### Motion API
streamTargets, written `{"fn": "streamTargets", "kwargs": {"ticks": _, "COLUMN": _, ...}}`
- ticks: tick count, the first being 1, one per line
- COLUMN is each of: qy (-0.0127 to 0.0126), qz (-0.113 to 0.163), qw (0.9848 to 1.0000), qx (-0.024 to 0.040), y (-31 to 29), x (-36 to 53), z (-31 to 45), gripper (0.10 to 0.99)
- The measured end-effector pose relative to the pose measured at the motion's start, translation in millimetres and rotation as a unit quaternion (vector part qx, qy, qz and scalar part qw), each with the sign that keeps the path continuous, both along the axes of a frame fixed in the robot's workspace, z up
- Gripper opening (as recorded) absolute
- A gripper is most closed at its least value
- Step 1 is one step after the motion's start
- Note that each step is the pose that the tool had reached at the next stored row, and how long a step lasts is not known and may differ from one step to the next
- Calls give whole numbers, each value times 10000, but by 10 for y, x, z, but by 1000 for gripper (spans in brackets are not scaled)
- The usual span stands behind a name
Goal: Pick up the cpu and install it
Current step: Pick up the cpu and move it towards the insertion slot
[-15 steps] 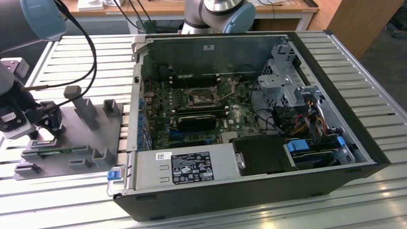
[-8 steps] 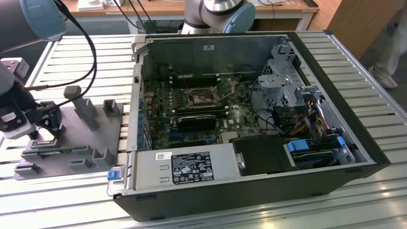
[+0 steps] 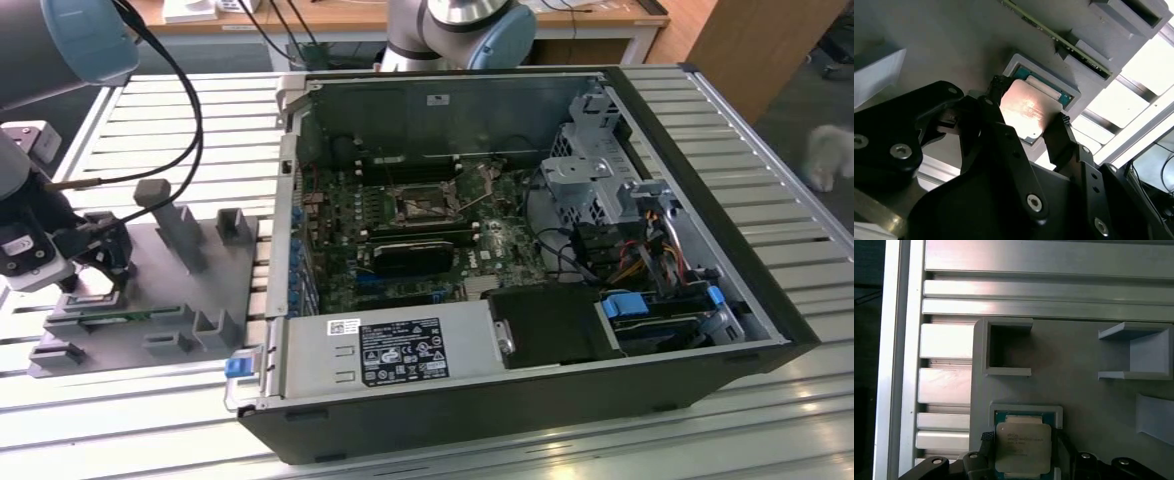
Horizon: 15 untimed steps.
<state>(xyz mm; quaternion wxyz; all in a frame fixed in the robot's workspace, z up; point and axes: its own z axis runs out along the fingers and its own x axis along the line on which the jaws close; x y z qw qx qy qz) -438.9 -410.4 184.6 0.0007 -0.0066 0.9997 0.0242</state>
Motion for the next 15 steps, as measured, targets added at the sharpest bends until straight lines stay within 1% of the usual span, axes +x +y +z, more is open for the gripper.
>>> {"fn": "streamTargets", "kwargs": {"ticks": 3, "qy": -44, "qz": 0, "qw": 10000, "qx": 0, "y": 0, "x": -7, "z": 5, "gripper": 608}}
{"fn": "streamTargets", "kwargs": {"ticks": 5, "qy": -59, "qz": 1, "qw": 10000, "qx": 0, "y": -1, "x": -10, "z": 12, "gripper": 608}}
{"fn": "streamTargets", "kwargs": {"ticks": 15, "qy": -62, "qz": 0, "qw": 10000, "qx": 3, "y": 0, "x": -34, "z": 6, "gripper": 608}}
